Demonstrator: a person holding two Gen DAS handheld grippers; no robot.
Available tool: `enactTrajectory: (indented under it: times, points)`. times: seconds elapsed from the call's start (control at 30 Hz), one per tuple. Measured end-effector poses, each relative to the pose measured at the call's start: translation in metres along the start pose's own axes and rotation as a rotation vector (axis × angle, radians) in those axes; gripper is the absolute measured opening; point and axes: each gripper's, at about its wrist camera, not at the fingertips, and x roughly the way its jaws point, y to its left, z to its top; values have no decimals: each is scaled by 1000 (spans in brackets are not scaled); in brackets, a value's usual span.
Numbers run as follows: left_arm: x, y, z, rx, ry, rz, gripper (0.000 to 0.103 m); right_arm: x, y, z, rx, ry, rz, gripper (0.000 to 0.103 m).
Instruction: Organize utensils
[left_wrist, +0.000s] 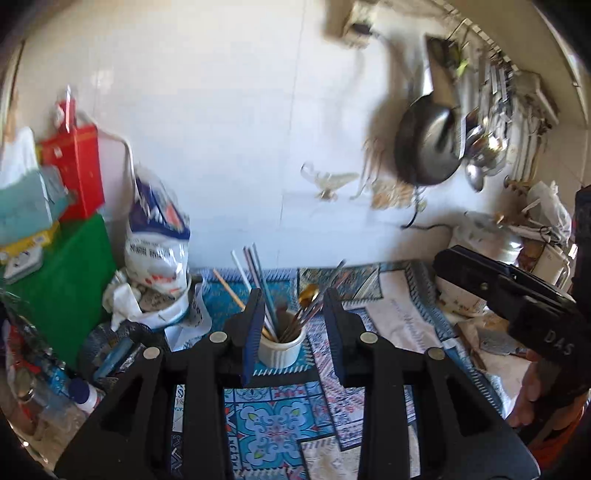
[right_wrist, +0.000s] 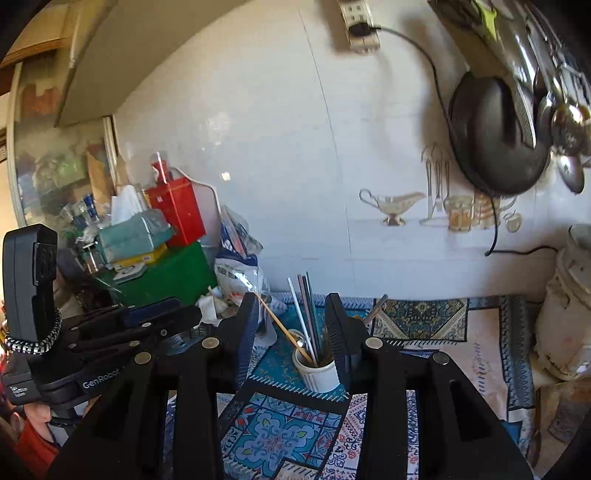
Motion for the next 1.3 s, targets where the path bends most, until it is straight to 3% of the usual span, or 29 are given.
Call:
enactTrajectory:
  times: [0.13, 0.33, 0.43, 0.5, 0.6, 0.7, 1.3]
  points:
    - [-68, -37, 0, 13, -116, 37, 38, -71, 15, 5, -45, -73, -14, 35]
    - [-147, -77, -12, 29, -234, 81, 65, -144, 32, -5, -95, -148, -81, 46]
    - [-175, -91, -21, 35, -268, 121, 76, -166, 36, -10, -96, -177, -113, 61]
    - [-189, -95, -27, 21, -286, 141, 85, -178, 37, -12, -95, -202, -133, 78]
    - [-203, -96, -37, -12, -309, 173, 96, -195, 39, -15, -107, -243, -178, 92]
    - [-208, -98, -43, -7, -306, 200, 97, -205, 38, -17, -104, -259, -197, 103]
    - [-200, -96, -48, 0, -290, 211, 97, -198, 45, -29, -124, -217, -204, 103]
